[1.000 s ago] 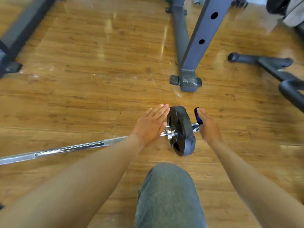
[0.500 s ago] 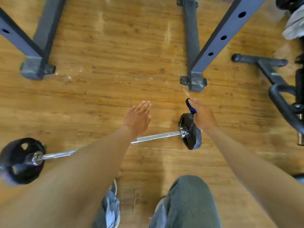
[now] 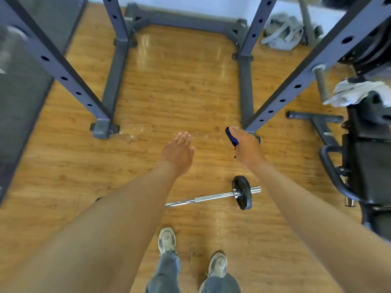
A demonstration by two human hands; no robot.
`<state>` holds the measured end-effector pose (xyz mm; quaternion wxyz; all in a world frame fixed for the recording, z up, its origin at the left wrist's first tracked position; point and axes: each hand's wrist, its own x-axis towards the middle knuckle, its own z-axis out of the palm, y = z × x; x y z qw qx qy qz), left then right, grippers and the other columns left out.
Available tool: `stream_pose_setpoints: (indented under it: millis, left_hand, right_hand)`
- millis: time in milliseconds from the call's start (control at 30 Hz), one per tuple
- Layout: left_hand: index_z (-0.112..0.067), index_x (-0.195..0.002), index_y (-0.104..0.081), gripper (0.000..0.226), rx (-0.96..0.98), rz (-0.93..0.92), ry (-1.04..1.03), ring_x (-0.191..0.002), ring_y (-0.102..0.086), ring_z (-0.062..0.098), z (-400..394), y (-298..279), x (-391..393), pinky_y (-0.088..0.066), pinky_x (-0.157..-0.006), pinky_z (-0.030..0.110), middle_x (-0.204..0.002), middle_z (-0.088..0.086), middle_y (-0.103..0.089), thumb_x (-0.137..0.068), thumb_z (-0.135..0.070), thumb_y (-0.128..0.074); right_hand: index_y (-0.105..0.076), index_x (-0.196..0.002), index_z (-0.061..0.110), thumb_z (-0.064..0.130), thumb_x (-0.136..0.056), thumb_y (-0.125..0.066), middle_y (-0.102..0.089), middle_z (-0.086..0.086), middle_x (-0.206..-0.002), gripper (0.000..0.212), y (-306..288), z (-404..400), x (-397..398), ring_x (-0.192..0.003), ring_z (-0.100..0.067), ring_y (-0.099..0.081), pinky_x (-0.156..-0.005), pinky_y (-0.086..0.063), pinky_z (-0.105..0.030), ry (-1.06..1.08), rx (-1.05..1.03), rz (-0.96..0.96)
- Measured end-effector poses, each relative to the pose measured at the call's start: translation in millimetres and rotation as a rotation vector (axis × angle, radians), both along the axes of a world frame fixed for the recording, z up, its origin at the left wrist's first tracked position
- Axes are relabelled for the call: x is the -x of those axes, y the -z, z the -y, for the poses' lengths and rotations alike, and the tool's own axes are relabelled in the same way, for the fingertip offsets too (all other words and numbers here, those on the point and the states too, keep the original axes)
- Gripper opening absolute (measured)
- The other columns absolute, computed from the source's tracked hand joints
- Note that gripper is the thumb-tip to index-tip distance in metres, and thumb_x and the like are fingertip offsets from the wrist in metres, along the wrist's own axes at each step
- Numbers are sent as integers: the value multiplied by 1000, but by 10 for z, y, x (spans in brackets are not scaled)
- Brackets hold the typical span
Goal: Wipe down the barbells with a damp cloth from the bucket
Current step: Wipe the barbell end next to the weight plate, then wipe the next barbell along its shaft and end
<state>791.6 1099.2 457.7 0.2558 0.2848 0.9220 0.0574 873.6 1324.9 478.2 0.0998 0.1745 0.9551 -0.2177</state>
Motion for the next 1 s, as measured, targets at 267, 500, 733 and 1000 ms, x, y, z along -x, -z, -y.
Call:
stream_pose_setpoints:
  millis: [267, 500, 733, 1000]
  left_hand:
    - [-16, -164, -12, 55, 35, -171, 69, -158, -1, 14, 175, -1284, 876, -30, -120, 41, -171, -8, 0, -112, -35, -15]
    - [-16, -164, -8, 55, 11, -256, 113, -158, 2, 13, -117, -1917, 1275, -25, -124, 39, -171, -9, 3, -112, -33, -16]
    - [-14, -163, -18, 56, -67, -244, 104, -157, -12, 18, -750, -2178, 1857, -28, -122, 40, -171, -2, -13, -111, -34, -25]
    - [-14, -161, -24, 53, 14, -228, 142, -154, -23, 22, -1923, -2032, 3182, -34, -117, 38, -167, 3, -25, -110, -26, -35]
  right_hand:
    - [-30, -159, 19, -18, -91, -56, -27, 3, -165, 82, -1260, 54, 715, -153, -15, -23, -119, -34, -36, -39, -134, -123]
    - [-34, -157, 12, -18, -93, -52, -31, -4, -164, 73, -1979, -217, 1214, -150, -26, -31, -119, -35, -41, 17, -125, -222]
    - [-39, -154, 9, -16, -92, -55, -41, -8, -157, 68, -2105, -754, 1806, -143, -31, -40, -112, -41, -44, 72, -128, -230]
    - [-45, -152, 16, -22, -85, -56, -41, -6, -158, 77, -1593, -1902, 3349, -141, -33, -42, -109, -43, -49, -34, -156, -263]
